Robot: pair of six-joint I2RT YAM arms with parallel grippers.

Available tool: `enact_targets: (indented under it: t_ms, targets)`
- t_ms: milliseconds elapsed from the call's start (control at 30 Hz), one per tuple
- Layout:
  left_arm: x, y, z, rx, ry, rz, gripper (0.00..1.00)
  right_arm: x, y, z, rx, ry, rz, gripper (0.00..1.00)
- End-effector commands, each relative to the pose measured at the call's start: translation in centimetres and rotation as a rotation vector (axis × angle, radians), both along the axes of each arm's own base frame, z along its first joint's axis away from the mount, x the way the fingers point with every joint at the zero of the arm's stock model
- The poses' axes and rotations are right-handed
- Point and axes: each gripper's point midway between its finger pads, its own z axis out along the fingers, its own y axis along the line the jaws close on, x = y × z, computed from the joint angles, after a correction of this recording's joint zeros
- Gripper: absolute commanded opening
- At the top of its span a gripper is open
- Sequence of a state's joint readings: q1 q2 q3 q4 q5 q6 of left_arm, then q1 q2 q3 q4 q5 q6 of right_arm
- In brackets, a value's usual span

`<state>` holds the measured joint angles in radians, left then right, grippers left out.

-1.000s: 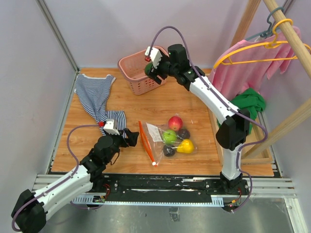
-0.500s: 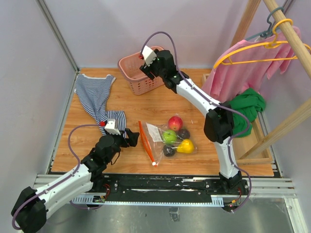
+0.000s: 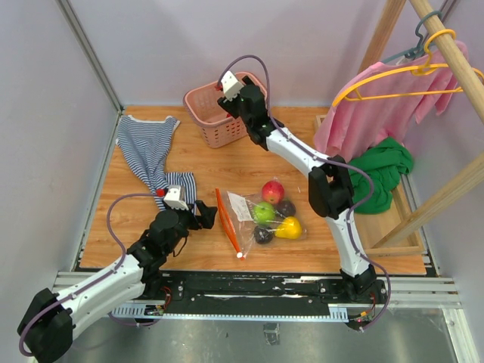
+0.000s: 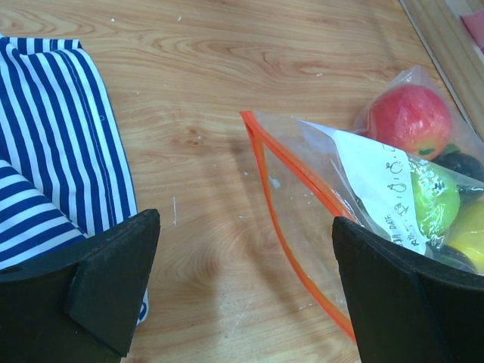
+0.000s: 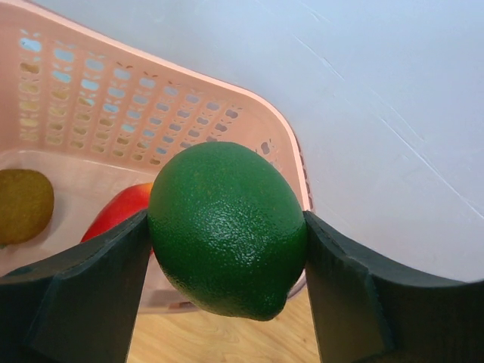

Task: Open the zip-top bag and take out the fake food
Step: Place the fake fruit in the bin.

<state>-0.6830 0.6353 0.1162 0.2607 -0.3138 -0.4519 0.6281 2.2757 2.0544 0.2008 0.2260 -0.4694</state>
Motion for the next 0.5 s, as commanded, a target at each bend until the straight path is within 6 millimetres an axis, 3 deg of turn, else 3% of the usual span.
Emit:
enact_targets:
  t_ms: [0,33,233,467]
  targets:
    - [0.5,-0.4,1.5,-0.017,-0.04,-0.003,0.99,0.6,0.4,3.0,0.067,-0.132,-0.076,0.86]
    - [0.5,-0.5,1.5,-0.016,-0.04,-0.004,0.99,0.7,0.2,3.0,0.072,-0.143,-0.091,0.99]
    - [0.6,-0.5,1.4,-0.01,-0.033,-0.007,0.99,0.9,-0.2,2.7,0.063,-0.158,-0.111,0.98]
    - [0.5,-0.4,1.5,-0.017,-0.04,-0.005,0.99,-0.2,-0.5,4.4,0.054,-0.134,-0.087,0.98]
